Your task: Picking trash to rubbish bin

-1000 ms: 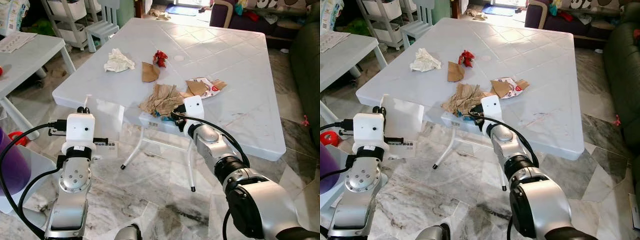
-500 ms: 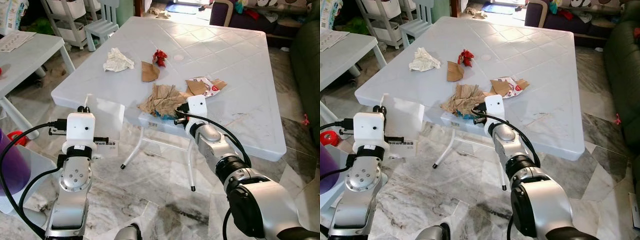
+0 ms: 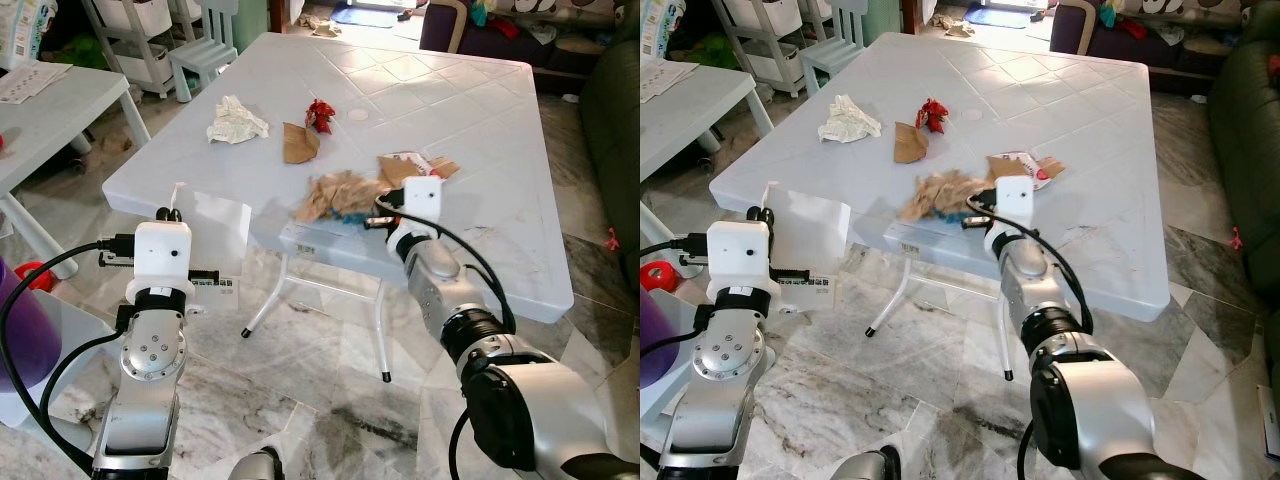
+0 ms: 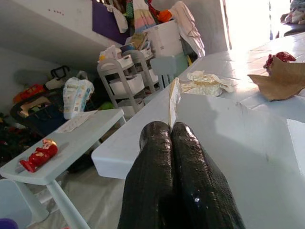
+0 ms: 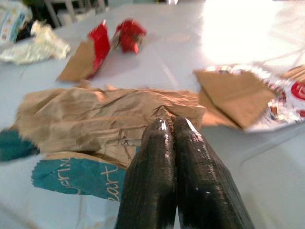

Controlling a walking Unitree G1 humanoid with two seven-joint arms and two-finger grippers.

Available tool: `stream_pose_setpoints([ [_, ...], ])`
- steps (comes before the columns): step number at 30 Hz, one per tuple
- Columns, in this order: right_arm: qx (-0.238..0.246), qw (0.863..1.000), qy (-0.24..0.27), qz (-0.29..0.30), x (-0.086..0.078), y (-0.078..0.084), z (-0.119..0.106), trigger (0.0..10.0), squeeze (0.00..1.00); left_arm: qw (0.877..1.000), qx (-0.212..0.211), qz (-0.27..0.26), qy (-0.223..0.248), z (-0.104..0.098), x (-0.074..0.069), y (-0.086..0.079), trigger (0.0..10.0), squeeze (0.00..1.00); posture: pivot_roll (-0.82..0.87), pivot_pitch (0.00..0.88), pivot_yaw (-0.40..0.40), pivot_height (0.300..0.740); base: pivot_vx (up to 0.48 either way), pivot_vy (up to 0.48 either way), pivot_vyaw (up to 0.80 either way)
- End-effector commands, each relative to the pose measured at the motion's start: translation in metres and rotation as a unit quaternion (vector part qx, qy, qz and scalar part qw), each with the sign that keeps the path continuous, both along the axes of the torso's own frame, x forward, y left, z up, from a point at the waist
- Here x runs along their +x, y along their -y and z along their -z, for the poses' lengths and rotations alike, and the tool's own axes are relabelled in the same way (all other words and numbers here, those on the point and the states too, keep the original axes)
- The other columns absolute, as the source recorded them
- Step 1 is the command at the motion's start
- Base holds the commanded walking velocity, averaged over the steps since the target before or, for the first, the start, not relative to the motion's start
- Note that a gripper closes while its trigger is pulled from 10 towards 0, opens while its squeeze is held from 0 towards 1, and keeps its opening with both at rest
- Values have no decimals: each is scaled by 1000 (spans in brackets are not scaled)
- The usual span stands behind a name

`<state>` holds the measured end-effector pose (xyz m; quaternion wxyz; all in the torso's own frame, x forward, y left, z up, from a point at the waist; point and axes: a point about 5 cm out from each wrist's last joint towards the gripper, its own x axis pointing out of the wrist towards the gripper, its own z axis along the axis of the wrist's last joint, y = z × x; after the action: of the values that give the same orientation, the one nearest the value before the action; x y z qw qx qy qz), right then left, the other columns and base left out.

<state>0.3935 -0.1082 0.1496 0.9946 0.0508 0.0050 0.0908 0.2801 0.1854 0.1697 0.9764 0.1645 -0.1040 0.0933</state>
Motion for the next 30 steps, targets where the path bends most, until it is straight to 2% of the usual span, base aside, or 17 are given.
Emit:
stream_pose_setpoints([
  [1, 10, 999, 32, 21, 4, 8, -15, 0, 0, 1000, 0, -4, 8, -2, 2, 1, 10000, 0, 154, 97, -36, 740, 0, 0, 0],
  [8, 7, 995, 87, 46, 4, 24, -29, 0, 0, 1000, -1, -9, 23, -5, 7, 4, 10000, 0, 125, 77, -32, 740, 0, 0, 0],
  [14, -11, 988, 144, 48, -4, 35, -39, 0, 0, 999, -1, -32, 34, -7, 14, 4, 10000, 0, 84, 59, -23, 740, 0, 0, 0],
  [20, -23, 986, 161, 41, -14, 41, -36, 0, 0, 999, -11, -24, 36, -5, 18, 11, 10000, 0, 55, 47, -17, 740, 0, 0, 0],
  [24, -25, 987, 155, 40, -23, 44, -29, 0, 0, 999, -16, -23, 36, -3, 21, 16, 10000, 0, 43, 42, -12, 740, 0, 0, 0],
  [30, -29, 987, 154, 30, -33, 40, -26, 0, 0, 999, -17, -22, 38, -3, 23, 16, 10000, 0, 34, 37, -10, 740, 0, 0, 133],
])
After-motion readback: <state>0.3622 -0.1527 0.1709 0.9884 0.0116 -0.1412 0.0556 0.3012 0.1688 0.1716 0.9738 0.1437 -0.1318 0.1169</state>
